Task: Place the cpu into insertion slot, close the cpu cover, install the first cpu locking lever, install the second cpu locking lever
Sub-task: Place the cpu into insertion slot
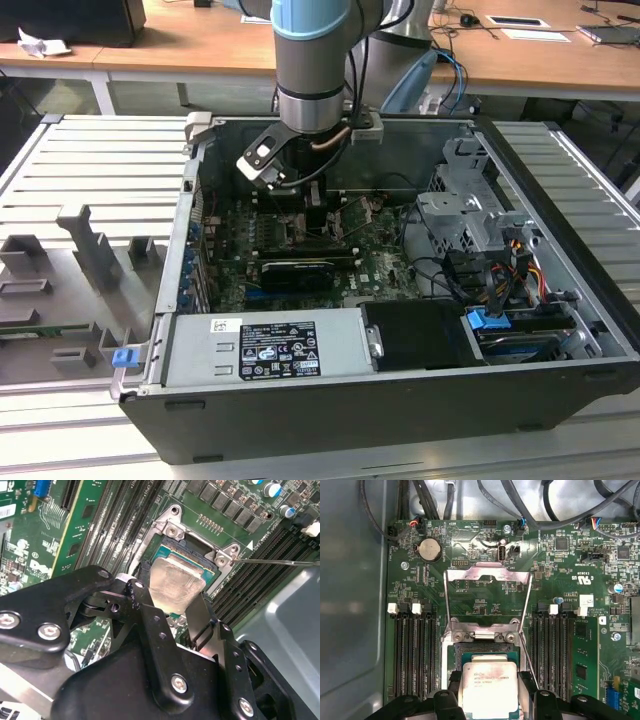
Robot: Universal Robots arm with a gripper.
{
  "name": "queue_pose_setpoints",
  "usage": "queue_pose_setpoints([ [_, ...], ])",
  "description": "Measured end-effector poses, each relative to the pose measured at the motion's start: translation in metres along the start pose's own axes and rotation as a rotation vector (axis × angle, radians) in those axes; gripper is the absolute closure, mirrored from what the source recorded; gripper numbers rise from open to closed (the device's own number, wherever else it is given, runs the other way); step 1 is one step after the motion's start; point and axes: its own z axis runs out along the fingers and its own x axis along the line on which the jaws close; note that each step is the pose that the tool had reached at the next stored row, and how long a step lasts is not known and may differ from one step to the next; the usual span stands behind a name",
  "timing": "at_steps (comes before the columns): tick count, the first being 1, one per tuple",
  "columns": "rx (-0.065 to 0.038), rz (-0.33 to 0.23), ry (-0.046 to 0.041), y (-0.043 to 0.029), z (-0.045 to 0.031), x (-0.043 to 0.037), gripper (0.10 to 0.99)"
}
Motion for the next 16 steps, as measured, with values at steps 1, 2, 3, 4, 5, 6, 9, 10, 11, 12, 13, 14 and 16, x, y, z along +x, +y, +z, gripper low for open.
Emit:
queue_pose_setpoints([
  [1, 0.000, 0.007, -0.0006, -0.0001, 0.0006, 0.0001, 0.557],
  [2, 0.000, 0.009, -0.0006, -0.0001, 0.0011, 0.0002, 0.557],
  [3, 0.000, 0.009, -0.0007, -0.0002, 0.0018, 0.0004, 0.557],
  [4, 0.000, 0.009, -0.0006, -0.0002, 0.0025, 0.0006, 0.557],
  [5, 0.000, 0.009, -0.0007, -0.0003, 0.0035, 0.0012, 0.557],
  [6, 0.000, 0.009, -0.0008, -0.0003, 0.0041, 0.0016, 0.557],
  [9, 0.000, 0.009, -0.0007, -0.0004, 0.0062, 0.0033, 0.557],
  [10, 0.000, 0.009, -0.0007, -0.0004, 0.0068, 0.0035, 0.557],
  [11, 0.000, 0.009, -0.0011, -0.0004, 0.0077, 0.0037, 0.557],
  [12, 0.000, 0.009, -0.0013, 0.0001, 0.0086, 0.0040, 0.557],
  [13, 0.000, 0.009, -0.0015, 0.0004, 0.0090, 0.0041, 0.557],
  [14, 0.000, 0.009, -0.0013, 0.0004, 0.0095, 0.0041, 0.557],
  [16, 0.000, 0.008, -0.0013, 0.0004, 0.0101, 0.0041, 0.557],
])
